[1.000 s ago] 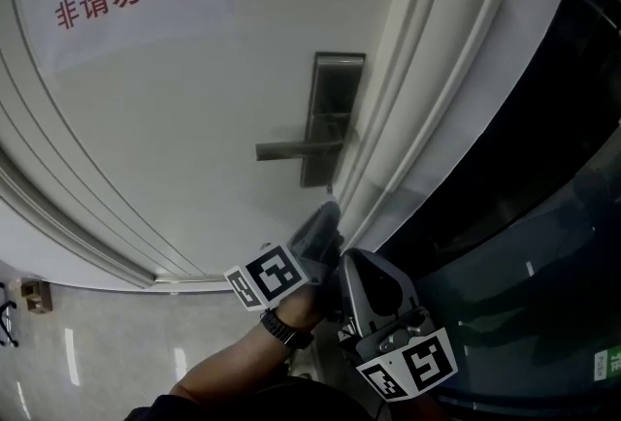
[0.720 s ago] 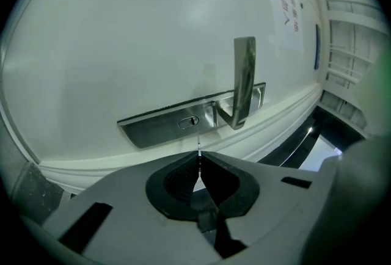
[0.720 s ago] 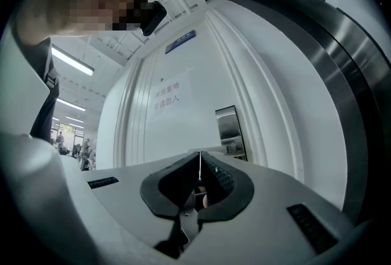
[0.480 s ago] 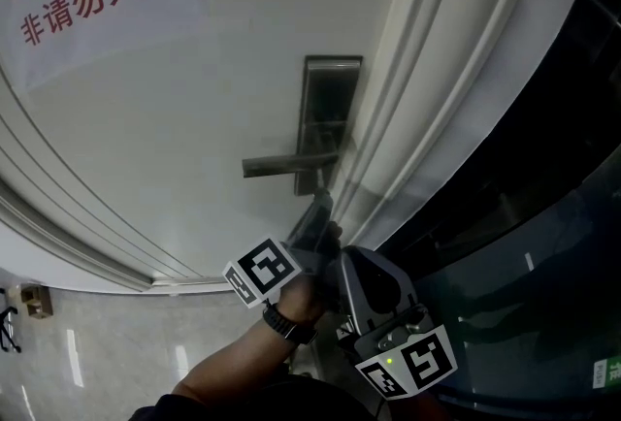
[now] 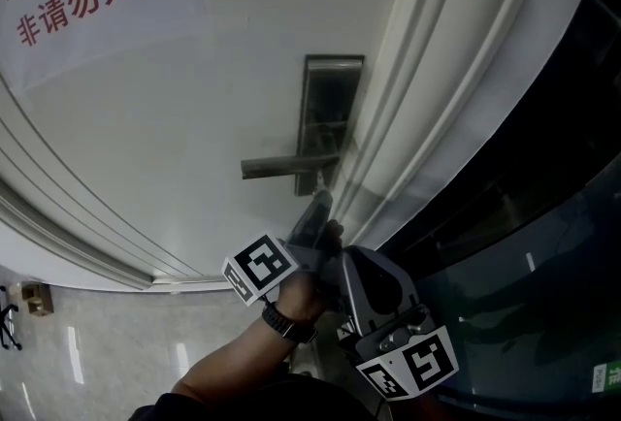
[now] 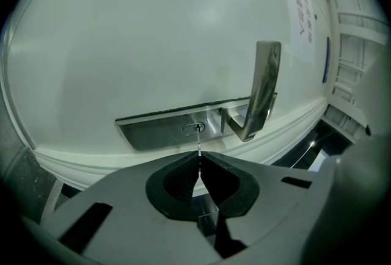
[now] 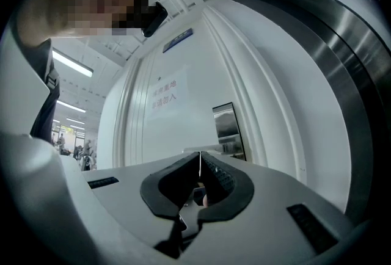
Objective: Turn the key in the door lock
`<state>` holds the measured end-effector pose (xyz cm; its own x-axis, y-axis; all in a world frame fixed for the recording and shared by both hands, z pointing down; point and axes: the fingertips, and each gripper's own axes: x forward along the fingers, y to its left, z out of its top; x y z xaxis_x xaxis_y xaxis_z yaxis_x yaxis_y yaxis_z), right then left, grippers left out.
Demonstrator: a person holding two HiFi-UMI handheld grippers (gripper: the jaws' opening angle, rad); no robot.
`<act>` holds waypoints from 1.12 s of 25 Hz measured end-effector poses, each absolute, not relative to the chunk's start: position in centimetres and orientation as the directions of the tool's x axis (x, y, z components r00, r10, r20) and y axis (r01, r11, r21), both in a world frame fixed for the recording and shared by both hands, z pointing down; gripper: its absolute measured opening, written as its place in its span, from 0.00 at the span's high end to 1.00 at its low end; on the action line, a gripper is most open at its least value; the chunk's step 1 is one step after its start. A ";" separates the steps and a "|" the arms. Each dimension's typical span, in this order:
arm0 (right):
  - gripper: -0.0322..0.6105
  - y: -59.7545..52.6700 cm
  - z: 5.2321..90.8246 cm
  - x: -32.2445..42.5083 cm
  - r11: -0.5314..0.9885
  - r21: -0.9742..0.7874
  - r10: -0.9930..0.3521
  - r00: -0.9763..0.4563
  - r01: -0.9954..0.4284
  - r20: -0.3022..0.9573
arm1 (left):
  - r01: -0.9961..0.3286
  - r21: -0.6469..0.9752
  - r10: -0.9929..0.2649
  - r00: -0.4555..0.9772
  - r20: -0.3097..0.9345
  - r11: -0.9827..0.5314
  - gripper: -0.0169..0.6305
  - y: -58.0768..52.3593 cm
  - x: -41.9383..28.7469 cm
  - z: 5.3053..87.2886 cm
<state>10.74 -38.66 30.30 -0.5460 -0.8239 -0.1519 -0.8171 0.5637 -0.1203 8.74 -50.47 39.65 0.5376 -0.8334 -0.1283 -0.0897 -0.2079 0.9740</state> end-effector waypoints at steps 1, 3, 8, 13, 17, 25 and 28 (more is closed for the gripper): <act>0.92 -38.7 30.3 10.8 0.563 -0.118 -0.824 -0.545 -0.818 -0.152 | -0.085 0.975 -0.833 0.537 -0.129 -0.205 0.96 -50.6 8.7 39.6; 0.93 -38.7 30.1 10.8 0.561 -0.113 -0.825 -0.543 -0.820 -0.154 | -0.076 0.977 -0.835 0.534 -0.129 -0.199 0.96 -50.9 8.7 39.5; 0.93 -38.6 29.7 11.2 0.557 -0.105 -0.827 -0.538 -0.824 -0.164 | -0.053 0.981 -0.834 0.537 -0.128 -0.184 0.96 -51.2 9.0 39.4; 0.93 -38.5 28.8 11.3 0.563 -0.103 -0.821 -0.540 -0.820 -0.185 | 0.029 0.989 -0.826 0.547 -0.139 -0.147 0.96 -51.4 8.9 39.2; 0.93 -38.8 28.8 11.2 0.561 -0.082 -0.821 -0.541 -0.824 -0.182 | 0.045 0.990 -0.821 0.553 -0.139 -0.137 0.96 -51.6 8.8 39.1; 0.93 -39.8 28.2 10.9 0.551 -0.026 -0.823 -0.538 -0.834 -0.183 | 0.052 0.991 -0.817 0.562 -0.130 -0.122 0.96 -53.1 8.8 39.0; 0.93 -40.2 28.1 10.8 0.551 -0.024 -0.822 -0.538 -0.834 -0.183 | 0.045 0.992 -0.815 0.566 -0.121 -0.116 0.96 -53.9 8.8 39.0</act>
<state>10.79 -40.15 28.12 -0.5384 -0.8225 -0.1833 -0.8340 0.5513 -0.0239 8.76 -53.85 38.96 0.5663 -0.8153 -0.1206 0.0449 -0.1155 0.9923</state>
